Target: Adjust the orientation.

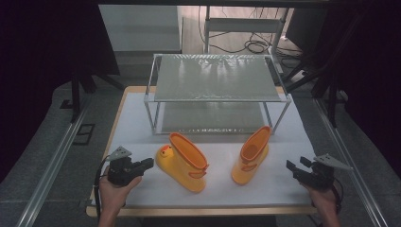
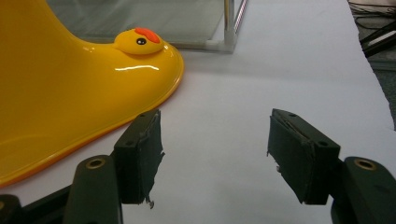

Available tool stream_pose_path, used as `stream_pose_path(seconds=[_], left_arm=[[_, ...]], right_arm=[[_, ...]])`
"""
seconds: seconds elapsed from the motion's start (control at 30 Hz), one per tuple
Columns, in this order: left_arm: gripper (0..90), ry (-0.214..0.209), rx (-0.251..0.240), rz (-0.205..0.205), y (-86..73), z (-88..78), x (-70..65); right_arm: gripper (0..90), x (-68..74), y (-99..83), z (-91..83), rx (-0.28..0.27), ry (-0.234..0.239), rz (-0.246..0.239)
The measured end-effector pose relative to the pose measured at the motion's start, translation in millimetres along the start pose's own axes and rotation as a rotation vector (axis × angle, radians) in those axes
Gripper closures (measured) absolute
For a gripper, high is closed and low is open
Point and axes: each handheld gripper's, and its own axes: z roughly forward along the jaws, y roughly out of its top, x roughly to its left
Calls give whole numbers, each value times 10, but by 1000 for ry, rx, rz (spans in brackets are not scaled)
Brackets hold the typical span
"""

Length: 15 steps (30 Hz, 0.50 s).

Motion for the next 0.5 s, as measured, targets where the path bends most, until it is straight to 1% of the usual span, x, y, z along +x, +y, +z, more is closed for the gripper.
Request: stream_pose_path(seconds=[0.13, 0.23, 0.37, 0.5], left_arm=[[886, -7, -8, 8, -12, 8, -72], [893, -19, -7, 26, -22, 13, -158], [896, -44, -2, 46, -46, 19, -283], [896, -66, 9, 68, -80, 71, -400]], right_arm=[[354, 3, -7, 23, 4, 1, 0], [357, 3, -11, 31, 6, 1, 3], [361, 12, -12, 46, 6, 2, 1], [362, 16, -7, 51, 8, 4, -1]])
